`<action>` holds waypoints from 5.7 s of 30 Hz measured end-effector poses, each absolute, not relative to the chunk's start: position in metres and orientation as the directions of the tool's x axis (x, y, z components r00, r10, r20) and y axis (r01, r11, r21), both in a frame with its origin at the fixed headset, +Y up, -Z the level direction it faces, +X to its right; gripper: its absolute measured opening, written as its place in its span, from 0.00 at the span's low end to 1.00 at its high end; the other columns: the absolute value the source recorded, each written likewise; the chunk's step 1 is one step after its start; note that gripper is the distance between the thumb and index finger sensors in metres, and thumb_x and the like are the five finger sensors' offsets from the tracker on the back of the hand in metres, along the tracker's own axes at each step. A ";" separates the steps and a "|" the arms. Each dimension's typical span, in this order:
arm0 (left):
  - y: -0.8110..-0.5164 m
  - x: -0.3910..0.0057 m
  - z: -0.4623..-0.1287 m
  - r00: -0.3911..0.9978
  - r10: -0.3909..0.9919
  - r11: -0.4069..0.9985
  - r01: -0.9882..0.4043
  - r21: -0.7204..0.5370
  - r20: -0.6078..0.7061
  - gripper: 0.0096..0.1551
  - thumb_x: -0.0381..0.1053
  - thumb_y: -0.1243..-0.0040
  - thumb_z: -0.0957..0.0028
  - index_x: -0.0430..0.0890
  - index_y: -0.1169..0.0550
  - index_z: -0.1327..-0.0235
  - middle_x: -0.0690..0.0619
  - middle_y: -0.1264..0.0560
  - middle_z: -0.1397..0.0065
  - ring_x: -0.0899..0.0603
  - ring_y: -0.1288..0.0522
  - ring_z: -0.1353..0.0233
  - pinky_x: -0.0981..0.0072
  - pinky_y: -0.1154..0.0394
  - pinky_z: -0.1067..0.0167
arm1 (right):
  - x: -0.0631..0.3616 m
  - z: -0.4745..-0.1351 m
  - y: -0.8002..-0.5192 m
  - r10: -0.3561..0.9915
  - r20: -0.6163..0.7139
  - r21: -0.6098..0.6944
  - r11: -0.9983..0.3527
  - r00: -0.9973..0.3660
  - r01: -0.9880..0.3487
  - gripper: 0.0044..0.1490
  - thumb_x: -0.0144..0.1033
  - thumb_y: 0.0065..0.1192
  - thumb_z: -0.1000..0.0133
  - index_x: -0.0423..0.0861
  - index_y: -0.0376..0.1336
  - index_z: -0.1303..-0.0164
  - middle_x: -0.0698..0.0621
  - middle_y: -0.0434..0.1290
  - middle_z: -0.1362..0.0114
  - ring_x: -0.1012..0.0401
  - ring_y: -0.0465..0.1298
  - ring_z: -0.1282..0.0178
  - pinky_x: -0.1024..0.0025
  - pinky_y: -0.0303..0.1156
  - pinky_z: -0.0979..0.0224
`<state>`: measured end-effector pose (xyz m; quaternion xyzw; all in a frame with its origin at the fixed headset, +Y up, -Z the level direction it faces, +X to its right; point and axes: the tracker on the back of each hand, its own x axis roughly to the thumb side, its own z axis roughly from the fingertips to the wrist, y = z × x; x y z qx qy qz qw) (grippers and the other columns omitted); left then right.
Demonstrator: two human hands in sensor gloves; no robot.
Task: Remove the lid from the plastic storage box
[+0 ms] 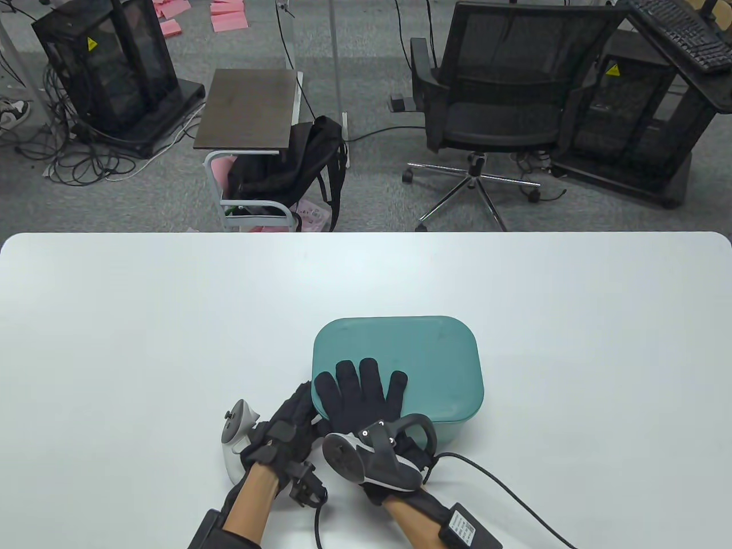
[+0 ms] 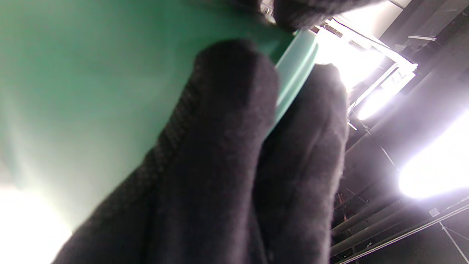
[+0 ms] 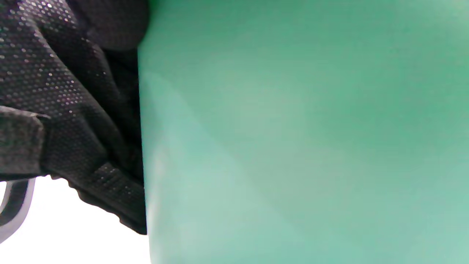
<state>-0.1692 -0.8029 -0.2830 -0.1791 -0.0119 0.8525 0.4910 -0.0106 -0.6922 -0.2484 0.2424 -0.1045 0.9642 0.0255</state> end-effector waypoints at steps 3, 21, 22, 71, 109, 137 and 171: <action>-0.804 -0.169 -0.284 -0.445 0.847 -0.508 -0.838 -0.198 -0.290 0.29 0.62 0.60 0.36 0.44 0.28 0.37 0.37 0.67 0.17 0.25 0.67 0.22 0.25 0.60 0.35 | -0.009 -0.249 -0.691 0.014 0.481 -0.189 -0.975 -0.877 -0.119 0.42 0.57 0.49 0.37 0.51 0.46 0.15 0.42 0.52 0.12 0.36 0.54 0.17 0.25 0.52 0.28; -0.804 -0.169 -0.284 -0.445 0.851 -0.500 -0.849 -0.172 -0.278 0.28 0.62 0.59 0.36 0.44 0.28 0.37 0.37 0.67 0.17 0.25 0.66 0.22 0.25 0.60 0.35 | 0.019 -0.244 -0.627 0.127 0.469 -0.252 -0.929 -0.874 -0.270 0.40 0.54 0.52 0.36 0.53 0.47 0.16 0.46 0.56 0.13 0.40 0.61 0.18 0.31 0.61 0.26; -0.804 -0.169 -0.284 -0.445 0.852 -0.498 -0.851 -0.165 -0.274 0.28 0.62 0.59 0.36 0.44 0.28 0.38 0.37 0.67 0.17 0.25 0.66 0.22 0.25 0.60 0.35 | 0.023 -0.242 -0.621 0.107 0.459 -0.279 -0.925 -0.882 -0.258 0.39 0.53 0.52 0.36 0.54 0.47 0.16 0.46 0.57 0.13 0.41 0.62 0.18 0.32 0.62 0.26; -0.806 -0.168 -0.280 -0.454 0.848 -0.491 -0.867 -0.082 -0.272 0.28 0.62 0.58 0.36 0.44 0.26 0.40 0.36 0.63 0.17 0.25 0.63 0.22 0.26 0.58 0.35 | 0.262 -0.292 -0.705 -0.047 -0.020 -0.265 -0.963 -0.999 0.051 0.26 0.46 0.56 0.37 0.65 0.60 0.26 0.52 0.69 0.21 0.44 0.75 0.30 0.43 0.72 0.31; -0.806 -0.168 -0.280 -0.463 0.841 -0.500 -0.863 -0.077 -0.279 0.27 0.62 0.57 0.36 0.44 0.25 0.39 0.36 0.63 0.17 0.25 0.61 0.22 0.27 0.58 0.35 | 0.263 -0.289 -0.765 0.014 0.091 0.365 -0.931 -0.996 0.020 0.45 0.43 0.61 0.37 0.51 0.43 0.16 0.40 0.45 0.13 0.37 0.51 0.17 0.33 0.58 0.25; -0.803 -0.186 -0.271 -0.517 0.825 -0.530 -0.848 0.004 -0.227 0.39 0.65 0.56 0.35 0.40 0.36 0.23 0.32 0.56 0.17 0.22 0.57 0.23 0.28 0.55 0.34 | 0.268 -0.293 -0.760 0.075 0.036 0.328 -0.943 -0.997 -0.059 0.43 0.54 0.55 0.37 0.52 0.45 0.16 0.40 0.46 0.12 0.37 0.50 0.17 0.31 0.56 0.25; -0.683 -0.151 -0.236 0.706 0.559 0.720 -0.673 0.167 0.436 0.55 0.88 0.50 0.49 0.65 0.45 0.10 0.50 0.62 0.10 0.32 0.71 0.18 0.31 0.74 0.35 | 0.181 -0.236 -0.674 0.268 0.433 -0.241 -0.886 -0.861 -0.397 0.56 0.78 0.39 0.43 0.54 0.40 0.12 0.40 0.38 0.09 0.35 0.38 0.15 0.26 0.42 0.25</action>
